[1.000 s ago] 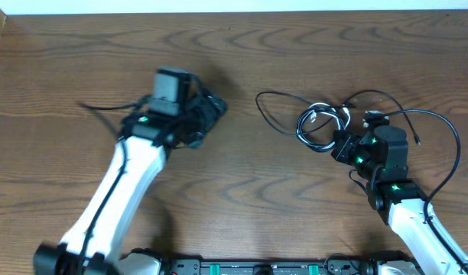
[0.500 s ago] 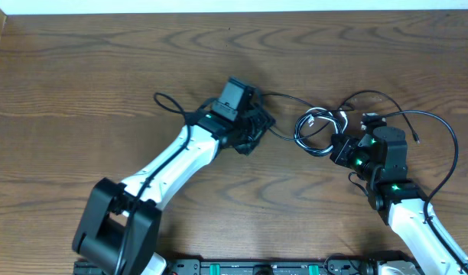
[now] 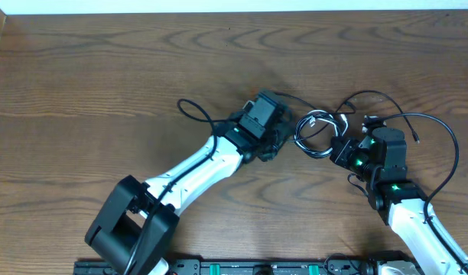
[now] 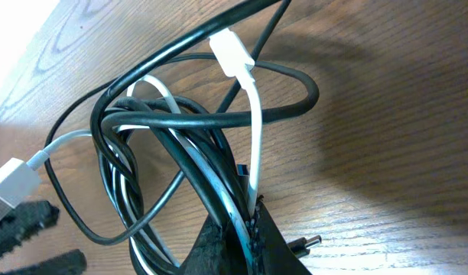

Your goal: Untangle cables

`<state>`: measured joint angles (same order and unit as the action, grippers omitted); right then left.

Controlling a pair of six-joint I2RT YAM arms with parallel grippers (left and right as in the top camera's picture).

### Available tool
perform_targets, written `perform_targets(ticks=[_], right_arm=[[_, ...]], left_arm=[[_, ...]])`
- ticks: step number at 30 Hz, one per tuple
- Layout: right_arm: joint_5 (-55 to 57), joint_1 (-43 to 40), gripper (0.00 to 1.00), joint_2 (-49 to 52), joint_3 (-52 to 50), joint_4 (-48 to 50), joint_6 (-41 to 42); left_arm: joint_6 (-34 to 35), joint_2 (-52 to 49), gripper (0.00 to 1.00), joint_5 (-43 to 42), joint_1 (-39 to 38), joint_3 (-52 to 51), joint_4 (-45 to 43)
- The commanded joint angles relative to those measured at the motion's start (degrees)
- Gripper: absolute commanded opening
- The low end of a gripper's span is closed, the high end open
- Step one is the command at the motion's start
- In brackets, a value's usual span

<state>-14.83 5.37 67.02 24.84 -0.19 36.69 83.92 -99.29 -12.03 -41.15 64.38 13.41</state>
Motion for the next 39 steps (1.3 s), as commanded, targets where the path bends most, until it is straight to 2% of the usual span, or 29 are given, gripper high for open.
perform_targets(ticks=[1, 5, 12, 16, 20, 28, 34, 39], right_arm=[[-1.27, -0.02, 0.01, -0.26, 0.22, 0.15, 1.2], [-1.92, -0.02, 0.01, -0.26, 0.22, 0.13, 1.2], [-2.32, -0.02, 0.01, -0.26, 0.22, 0.13, 1.2], [-2.32, -0.02, 0.01, -0.26, 0.22, 0.09, 1.2], [-2.29, -0.02, 0.01, -0.26, 0.22, -0.04, 1.2], [-2.23, -0.02, 0.01, -0.26, 0.22, -0.55, 1.18], [-2.23, -0.02, 0.01, -0.26, 0.22, -0.55, 1.18], [-1.55, -0.02, 0.01, -0.26, 0.22, -0.94, 1.14]], left_arm=[[0.9, -0.42, 0.53, 4.24, -1.18, 0.35, -0.02], [1.88, -0.72, 0.46, 6.36, -2.08, 0.35, 0.0], [3.69, -3.61, 0.45, 6.49, -2.08, 0.24, -0.07], [3.89, -4.46, 0.34, 6.54, -2.08, 0.24, -0.17], [3.89, -4.46, 0.28, 6.49, -2.08, 0.24, -0.9], [3.87, -4.44, 0.27, 4.39, -2.05, 0.24, -2.21], [3.85, -4.44, 0.08, 3.5, -2.05, 0.24, -2.19], [3.8, -4.04, 0.07, 3.48, -1.86, 0.26, -2.16]])
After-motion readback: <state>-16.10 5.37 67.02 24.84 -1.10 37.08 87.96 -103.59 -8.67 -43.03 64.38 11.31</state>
